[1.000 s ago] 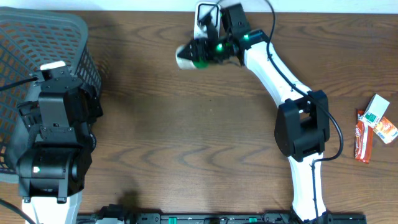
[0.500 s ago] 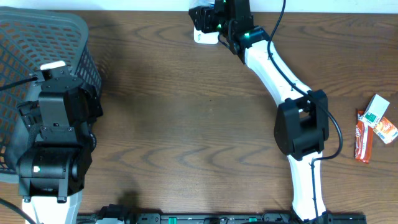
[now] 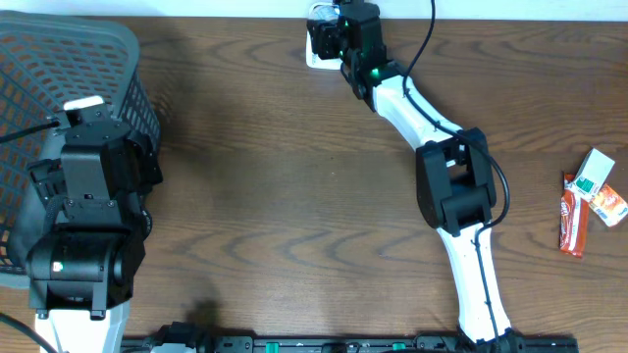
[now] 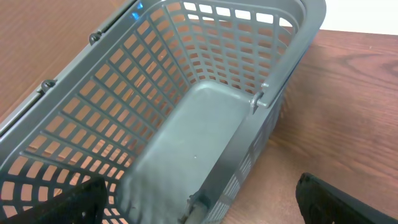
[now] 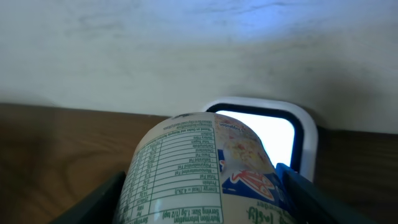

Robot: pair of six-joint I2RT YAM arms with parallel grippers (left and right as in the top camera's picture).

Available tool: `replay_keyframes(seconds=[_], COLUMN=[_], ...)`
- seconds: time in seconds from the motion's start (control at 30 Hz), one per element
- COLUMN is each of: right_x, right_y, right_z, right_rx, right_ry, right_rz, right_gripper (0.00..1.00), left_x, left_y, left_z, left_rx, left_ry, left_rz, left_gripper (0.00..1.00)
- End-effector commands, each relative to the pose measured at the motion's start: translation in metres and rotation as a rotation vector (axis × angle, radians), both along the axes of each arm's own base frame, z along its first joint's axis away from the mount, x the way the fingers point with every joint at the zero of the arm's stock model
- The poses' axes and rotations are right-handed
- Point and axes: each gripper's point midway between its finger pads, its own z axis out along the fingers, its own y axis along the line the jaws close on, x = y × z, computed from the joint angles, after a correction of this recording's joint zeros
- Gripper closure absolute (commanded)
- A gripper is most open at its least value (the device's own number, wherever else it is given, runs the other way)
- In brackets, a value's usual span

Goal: Scan the item barcode
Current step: 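Move the jar to the right table edge and release it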

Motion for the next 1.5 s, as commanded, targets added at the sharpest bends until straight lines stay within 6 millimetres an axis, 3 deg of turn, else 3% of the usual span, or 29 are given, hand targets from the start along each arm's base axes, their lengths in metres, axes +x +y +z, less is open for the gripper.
replay_keyframes(seconds=[0.0,0.5,0.63,0.73,0.9,1.0,1.13,1.23,1.37,1.47], right_x=[0.011,0.008,0.000,-0.009,-0.045,-0.086,-0.159,-0.195,-0.217,-0.223], right_y=[-0.015,-0.019,-0.029,-0.047,-0.093,-0.144,-0.234,-0.286,-0.346,-0.371], right_z=[0.023,0.025,0.050,0.086,0.149,0.170,0.157,0.140,0.113,0.089], right_rx=[-0.015,-0.053,-0.091,-0.100,-0.135,-0.222,-0.356,-0.392,-0.322,-0.245], right_ry=[-0.065,-0.047,-0.041,-0.036,0.017,0.127,0.407,0.576,0.732,0.809], right_rz=[-0.058,-0.053,-0.056,-0.082,-0.129,-0.212,-0.389,-0.507,-0.665,-0.716], right_gripper=[0.55,0.53,0.55,0.56,0.53,0.52,0.55,0.53,0.52,0.52], left_x=[-0.001,-0.001,-0.001,-0.001,-0.001,-0.001,-0.001,-0.001,-0.001,-0.001], left_y=[0.003,0.003,0.003,0.003,0.003,0.003,0.003,0.003,0.003,0.003], left_z=[-0.002,-0.002,-0.002,-0.002,-0.002,-0.002,-0.002,-0.002,-0.002,-0.002], left_rx=[0.002,0.002,0.002,0.002,0.002,0.002,0.002,0.002,0.002,0.002], left_ry=[0.003,0.003,0.003,0.003,0.003,0.003,0.003,0.003,0.003,0.003], left_rz=[0.015,0.015,0.015,0.015,0.015,0.015,0.015,0.015,0.015,0.015], left_gripper=[0.04,0.04,0.04,0.04,0.04,0.04,0.04,0.04,0.04,0.04])
